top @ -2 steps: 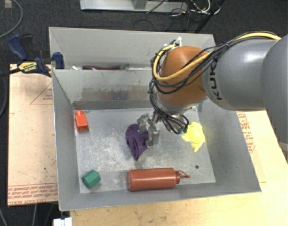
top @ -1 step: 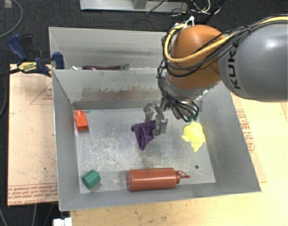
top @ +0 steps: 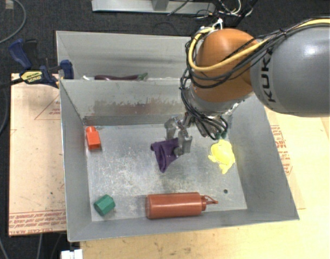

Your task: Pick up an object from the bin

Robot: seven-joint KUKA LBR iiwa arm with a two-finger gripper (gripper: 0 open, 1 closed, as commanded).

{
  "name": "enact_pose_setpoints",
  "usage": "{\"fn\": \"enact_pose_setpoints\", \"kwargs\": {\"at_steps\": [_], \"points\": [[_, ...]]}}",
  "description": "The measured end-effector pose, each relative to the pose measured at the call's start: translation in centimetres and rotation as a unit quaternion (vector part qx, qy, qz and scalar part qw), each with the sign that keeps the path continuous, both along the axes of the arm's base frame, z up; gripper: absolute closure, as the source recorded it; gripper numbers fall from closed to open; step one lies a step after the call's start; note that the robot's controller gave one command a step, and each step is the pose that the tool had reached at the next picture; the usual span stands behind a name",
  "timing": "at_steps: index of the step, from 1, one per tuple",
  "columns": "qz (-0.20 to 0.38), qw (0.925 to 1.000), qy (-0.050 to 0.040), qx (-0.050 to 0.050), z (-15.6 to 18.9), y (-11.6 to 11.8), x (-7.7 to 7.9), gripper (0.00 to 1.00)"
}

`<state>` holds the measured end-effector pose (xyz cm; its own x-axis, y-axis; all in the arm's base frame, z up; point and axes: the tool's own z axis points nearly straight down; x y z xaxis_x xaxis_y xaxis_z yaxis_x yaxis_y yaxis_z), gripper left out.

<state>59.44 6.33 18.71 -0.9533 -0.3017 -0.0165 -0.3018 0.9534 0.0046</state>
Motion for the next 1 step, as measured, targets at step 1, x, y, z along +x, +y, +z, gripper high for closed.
{"fn": "enact_pose_setpoints", "kwargs": {"at_steps": [1], "points": [[-0.061, 0.9981, -0.0016, 0.002, 11.79, -0.40, 0.26, 1.00]]}}
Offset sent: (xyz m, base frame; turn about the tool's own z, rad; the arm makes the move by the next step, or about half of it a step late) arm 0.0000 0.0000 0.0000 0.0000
